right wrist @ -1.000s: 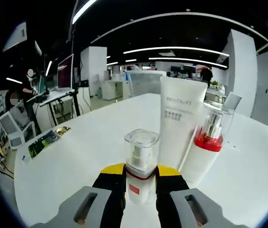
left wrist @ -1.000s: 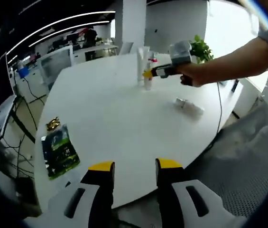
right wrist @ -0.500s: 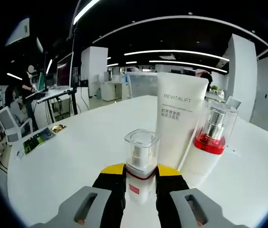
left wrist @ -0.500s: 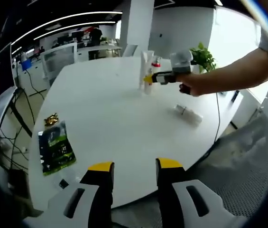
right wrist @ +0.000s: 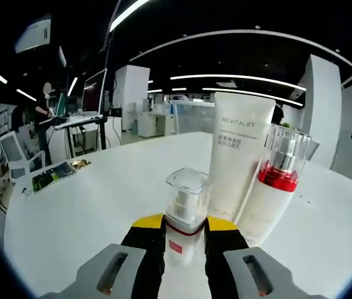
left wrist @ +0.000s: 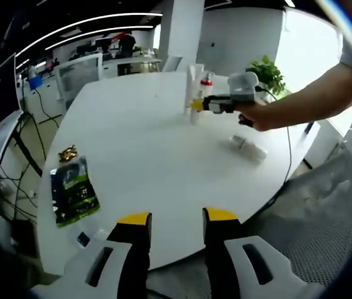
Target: Arrange the skincare products in the storage area until every visible bottle or jar stands upright without overlapping.
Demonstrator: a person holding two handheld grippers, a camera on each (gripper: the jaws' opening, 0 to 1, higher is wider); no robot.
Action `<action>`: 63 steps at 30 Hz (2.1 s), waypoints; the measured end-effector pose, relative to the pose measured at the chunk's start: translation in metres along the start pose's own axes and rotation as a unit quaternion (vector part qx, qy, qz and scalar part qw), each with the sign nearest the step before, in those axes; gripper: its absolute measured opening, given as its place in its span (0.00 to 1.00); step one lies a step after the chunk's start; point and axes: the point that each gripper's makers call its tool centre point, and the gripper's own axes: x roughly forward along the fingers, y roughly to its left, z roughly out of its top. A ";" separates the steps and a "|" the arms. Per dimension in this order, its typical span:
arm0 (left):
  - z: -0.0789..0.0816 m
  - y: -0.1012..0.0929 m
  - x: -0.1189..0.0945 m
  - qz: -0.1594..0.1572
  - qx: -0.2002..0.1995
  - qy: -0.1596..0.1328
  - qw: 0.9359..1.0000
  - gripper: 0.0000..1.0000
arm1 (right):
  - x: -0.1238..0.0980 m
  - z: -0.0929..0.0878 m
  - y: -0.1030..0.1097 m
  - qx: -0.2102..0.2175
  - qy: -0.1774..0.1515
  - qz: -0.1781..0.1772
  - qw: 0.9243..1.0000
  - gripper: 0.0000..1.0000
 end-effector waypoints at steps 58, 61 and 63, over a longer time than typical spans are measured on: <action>-0.003 -0.001 0.000 -0.005 -0.013 0.007 1.000 0.19 | 0.008 -0.008 -0.017 0.026 0.068 -0.066 0.995 0.16; -0.003 -0.001 -0.001 -0.006 -0.013 0.008 1.000 0.18 | 0.008 -0.007 -0.017 0.023 0.070 -0.065 0.995 0.16; -0.004 -0.002 0.000 -0.008 -0.012 0.011 1.000 0.18 | 0.008 -0.007 -0.016 0.023 0.069 -0.064 0.995 0.16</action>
